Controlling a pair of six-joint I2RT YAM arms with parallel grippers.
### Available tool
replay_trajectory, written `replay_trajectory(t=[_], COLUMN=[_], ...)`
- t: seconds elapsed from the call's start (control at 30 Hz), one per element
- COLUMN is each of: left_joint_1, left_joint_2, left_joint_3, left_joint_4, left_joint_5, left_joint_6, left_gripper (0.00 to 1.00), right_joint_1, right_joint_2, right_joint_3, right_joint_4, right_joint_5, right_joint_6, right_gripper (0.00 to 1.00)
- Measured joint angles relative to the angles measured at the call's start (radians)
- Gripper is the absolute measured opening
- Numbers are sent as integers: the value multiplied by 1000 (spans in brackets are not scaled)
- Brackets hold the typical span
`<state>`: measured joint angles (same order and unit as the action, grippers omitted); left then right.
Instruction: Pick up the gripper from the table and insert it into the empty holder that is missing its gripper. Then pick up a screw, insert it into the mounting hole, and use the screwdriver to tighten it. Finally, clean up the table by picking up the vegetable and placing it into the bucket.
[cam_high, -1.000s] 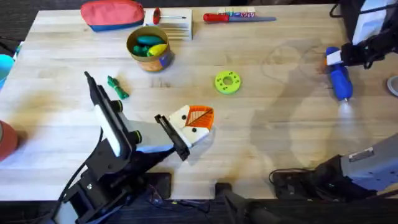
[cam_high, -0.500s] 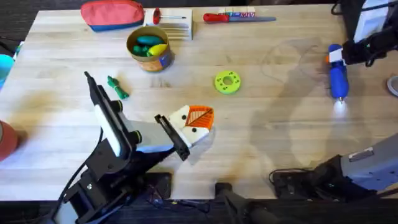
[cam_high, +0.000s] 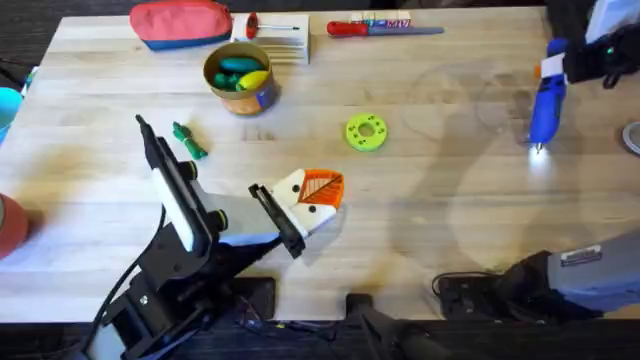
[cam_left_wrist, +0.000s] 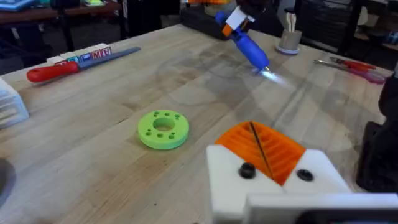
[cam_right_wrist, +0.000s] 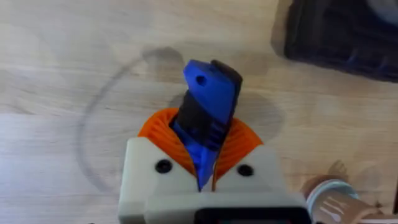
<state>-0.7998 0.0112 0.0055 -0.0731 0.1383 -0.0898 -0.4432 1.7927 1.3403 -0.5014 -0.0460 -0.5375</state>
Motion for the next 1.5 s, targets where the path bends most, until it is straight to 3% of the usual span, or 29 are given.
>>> replay_trajectory(t=[0.43, 0.87, 1.0, 1.03, 1.27, 1.5], left_joint_1=[0, 0, 0, 0, 0, 0], left_joint_2=[0, 0, 0, 0, 0, 0], left_joint_3=[0, 0, 0, 0, 0, 0], left_joint_4=[0, -1, -1, -2, -2, -2], left_joint_5=[0, -12, -16, -17, -20, -23], left_joint_6=[0, 0, 0, 0, 0, 0], left_gripper=[7, 7, 7, 7, 7, 7], right_joint_1=[104, 245, 331, 399, 614, 856], right_joint_2=[-285, -589, -648, -706, -864, -919], right_joint_3=[0, 1, -6, -37, -246, -466], right_joint_4=[-8, -93, -85, -43, 228, 536], right_joint_5=[0, 0, 0, 0, -2, -2], right_joint_6=[40, 195, 238, 272, 372, 436], right_gripper=[54, 36, 31, 28, 20, 14])
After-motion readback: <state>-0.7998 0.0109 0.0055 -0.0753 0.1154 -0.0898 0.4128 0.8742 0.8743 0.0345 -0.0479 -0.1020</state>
